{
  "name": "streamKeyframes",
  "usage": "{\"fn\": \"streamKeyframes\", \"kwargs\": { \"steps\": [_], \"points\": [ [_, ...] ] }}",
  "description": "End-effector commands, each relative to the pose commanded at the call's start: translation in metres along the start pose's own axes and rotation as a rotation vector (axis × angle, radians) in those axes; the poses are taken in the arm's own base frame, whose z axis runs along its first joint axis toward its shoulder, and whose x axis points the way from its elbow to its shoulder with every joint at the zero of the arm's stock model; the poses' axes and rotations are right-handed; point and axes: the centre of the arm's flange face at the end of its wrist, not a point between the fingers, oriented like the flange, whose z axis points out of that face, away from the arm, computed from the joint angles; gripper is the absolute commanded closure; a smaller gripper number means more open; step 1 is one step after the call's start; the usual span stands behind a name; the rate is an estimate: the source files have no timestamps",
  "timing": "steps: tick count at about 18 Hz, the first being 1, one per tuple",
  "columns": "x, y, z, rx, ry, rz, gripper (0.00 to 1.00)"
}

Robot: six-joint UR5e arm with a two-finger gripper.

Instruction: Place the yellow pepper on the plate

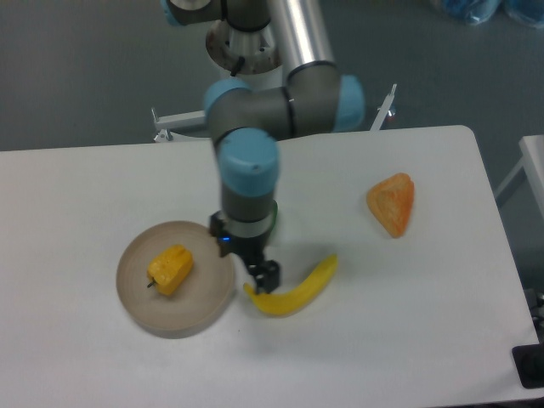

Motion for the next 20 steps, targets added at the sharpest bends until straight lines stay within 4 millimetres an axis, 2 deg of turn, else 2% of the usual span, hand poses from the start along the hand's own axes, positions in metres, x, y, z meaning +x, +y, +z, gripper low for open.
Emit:
{"fn": "streamKeyframes", "kwargs": {
  "steps": [1, 3, 7, 12, 14, 20],
  "points": [
    [-0.017, 0.025, -0.002, -0.006, -0.004, -0.016, 0.0],
    [-0.034, 0.058, -0.001, -0.03, 0.019, 0.01, 0.0],
    [-0.048, 0.097, 0.004, -0.163, 0.01, 0.055, 0.0],
    [-0.053, 0.119, 0.02, -0.223, 0.03, 0.067, 0.0],
    [-0.051, 0.126, 0.036, -0.224, 0.056, 0.058, 0.0],
    [-0.054, 0.123, 0.045, -0.186, 0.072, 0.053, 0.0]
  ]
}}
